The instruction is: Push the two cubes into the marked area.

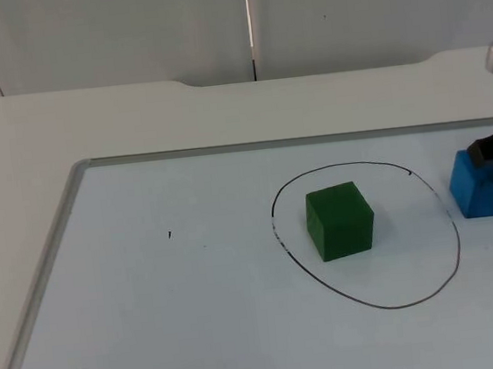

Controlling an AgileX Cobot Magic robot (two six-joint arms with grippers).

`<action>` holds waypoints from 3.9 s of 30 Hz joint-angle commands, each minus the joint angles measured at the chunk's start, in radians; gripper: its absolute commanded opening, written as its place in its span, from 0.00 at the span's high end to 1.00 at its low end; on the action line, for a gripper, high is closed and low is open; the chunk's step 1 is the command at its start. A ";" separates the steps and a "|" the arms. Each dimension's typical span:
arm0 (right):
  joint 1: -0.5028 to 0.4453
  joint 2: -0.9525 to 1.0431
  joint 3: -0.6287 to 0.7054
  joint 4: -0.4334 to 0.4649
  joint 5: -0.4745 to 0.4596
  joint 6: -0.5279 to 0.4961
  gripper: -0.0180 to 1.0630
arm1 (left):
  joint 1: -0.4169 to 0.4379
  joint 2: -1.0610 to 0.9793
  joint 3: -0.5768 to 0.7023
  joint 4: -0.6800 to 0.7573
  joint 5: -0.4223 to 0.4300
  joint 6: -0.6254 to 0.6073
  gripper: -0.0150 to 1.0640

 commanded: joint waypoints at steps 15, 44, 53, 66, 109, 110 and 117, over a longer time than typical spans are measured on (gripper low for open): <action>0.079 0.001 0.003 0.001 -0.029 0.019 0.98 | 0.002 -0.003 0.006 0.000 -0.001 -0.006 0.99; 0.142 0.001 0.003 0.003 -0.034 0.071 0.98 | 0.002 -0.003 0.006 0.000 -0.001 -0.006 0.99; 0.168 0.001 0.003 0.003 -0.059 0.091 0.98 | 0.002 -0.003 0.006 0.000 -0.001 -0.006 0.99; 0.182 0.001 0.003 0.003 -0.059 0.111 0.98 | 0.002 -0.003 0.006 0.000 -0.001 -0.006 0.99; 0.256 -0.399 0.003 -0.008 0.045 0.016 0.98 | 0.002 -0.003 0.006 0.000 -0.001 -0.006 0.99; 0.256 -0.438 0.003 -0.008 0.058 0.004 0.98 | 0.002 -0.003 0.006 0.000 -0.001 -0.006 0.99; 0.256 -0.653 0.003 -0.008 0.170 -0.031 0.98 | 0.002 -0.003 0.006 0.000 -0.001 -0.006 0.99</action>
